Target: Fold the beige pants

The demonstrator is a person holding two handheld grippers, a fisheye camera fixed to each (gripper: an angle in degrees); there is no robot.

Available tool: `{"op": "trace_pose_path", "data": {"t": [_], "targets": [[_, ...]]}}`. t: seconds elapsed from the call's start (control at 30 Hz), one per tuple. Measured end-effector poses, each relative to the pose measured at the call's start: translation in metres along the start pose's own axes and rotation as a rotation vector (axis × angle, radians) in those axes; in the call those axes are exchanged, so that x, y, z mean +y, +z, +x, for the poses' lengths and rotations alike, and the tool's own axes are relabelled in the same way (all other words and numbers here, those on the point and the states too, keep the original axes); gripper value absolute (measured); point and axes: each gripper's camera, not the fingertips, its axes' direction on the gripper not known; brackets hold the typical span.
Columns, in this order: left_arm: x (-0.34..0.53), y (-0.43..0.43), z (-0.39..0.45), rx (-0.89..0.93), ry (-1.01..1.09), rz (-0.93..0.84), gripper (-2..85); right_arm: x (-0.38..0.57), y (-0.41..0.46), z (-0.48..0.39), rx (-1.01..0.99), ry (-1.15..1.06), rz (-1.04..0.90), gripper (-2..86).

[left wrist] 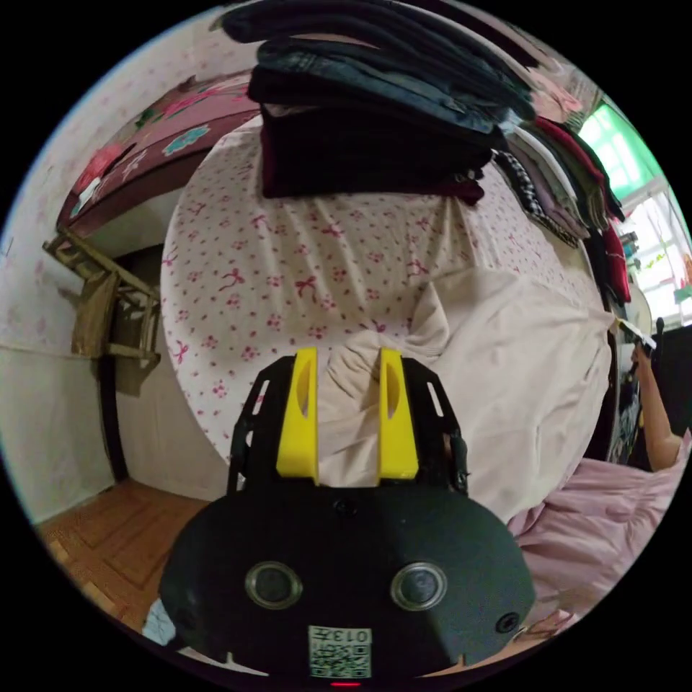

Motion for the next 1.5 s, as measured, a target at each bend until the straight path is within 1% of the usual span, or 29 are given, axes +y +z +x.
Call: {"op": "trace_pose_path", "data": {"t": [0.17,0.3,0.37,0.5,0.57,0.6,0.63,0.7,0.77,0.83,0.9,0.97,1.03,1.1,1.13,1.17,1.23,1.27,1.3,1.33,1.4,1.5], "targets": [[0.008,0.002,-0.004,0.106,0.108,-0.007,13.0,-0.003,0.005,0.01,-0.039,0.035,-0.007,1.8],[0.009,0.008,0.002,0.141,0.185,-0.036,13.8,-0.01,0.017,0.01,-0.042,0.044,-0.043,2.3],[0.009,0.011,0.015,0.075,0.262,-0.073,13.2,-0.013,0.022,0.01,-0.042,0.049,-0.056,2.2],[0.012,0.003,0.022,0.029,0.31,-0.087,8.5,-0.017,0.038,0.007,-0.047,0.048,-0.112,1.1],[0.023,-0.009,0.031,-0.086,0.355,-0.06,7.3,-0.017,0.049,0.002,-0.043,0.017,-0.162,0.8],[0.027,-0.013,0.033,-0.11,0.361,-0.045,7.2,-0.017,0.053,-0.001,-0.024,-0.006,-0.174,0.6],[0.034,-0.028,0.03,-0.129,0.341,0.003,6.8,-0.018,0.052,-0.004,-0.004,-0.023,-0.17,0.5],[0.046,-0.062,0.012,-0.104,0.244,0.13,6.2,-0.02,0.047,-0.005,0.028,-0.041,-0.165,0.5],[0.067,-0.115,-0.027,-0.044,0.073,0.324,5.6,-0.021,0.032,-0.003,0.076,-0.041,-0.112,0.4],[0.08,-0.145,-0.047,-0.046,0.015,0.423,5.4,-0.022,-0.002,0.006,0.082,-0.006,0.018,0.4],[0.089,-0.168,-0.06,-0.066,-0.03,0.498,5.3,-0.026,-0.027,0.012,0.05,-0.002,0.103,0.4],[0.097,-0.184,-0.076,-0.104,-0.108,0.569,5.3,-0.032,-0.047,0.011,0.065,-0.013,0.171,0.5],[0.099,-0.182,-0.089,-0.142,-0.173,0.589,5.6,-0.045,-0.065,0.011,0.065,-0.005,0.244,0.7],[0.094,-0.164,-0.108,-0.117,-0.251,0.567,6.2,-0.059,-0.066,0.014,0.045,0.025,0.257,1.0],[0.09,-0.145,-0.122,-0.075,-0.317,0.532,6.8,-0.064,-0.062,0.015,0.047,0.041,0.249,1.2],[0.088,-0.125,-0.134,-0.046,-0.401,0.486,7.3,-0.075,-0.049,0.018,0.037,0.072,0.212,1.6],[0.093,-0.105,-0.145,0.002,-0.492,0.43,7.7,-0.087,-0.02,0.025,0.01,0.131,0.082,1.8],[0.101,-0.1,-0.146,0.022,-0.499,0.433,7.6,-0.086,-0.019,0.028,0.017,0.147,0.063,1.9],[0.107,-0.1,-0.145,0.025,-0.491,0.439,7.6,-0.079,-0.024,0.032,0.008,0.156,0.085,2.1],[0.119,-0.103,-0.143,-0.001,-0.473,0.445,7.5,-0.067,-0.035,0.037,0.001,0.153,0.123,2.5],[0.142,-0.109,-0.143,-0.059,-0.477,0.436,8.1,-0.044,-0.049,0.048,0.024,0.166,0.138,3.2],[0.191,-0.114,-0.152,-0.036,-0.502,0.408,8.9,0.005,-0.061,0.069,-0.084,0.197,0.127,5.0]]}}
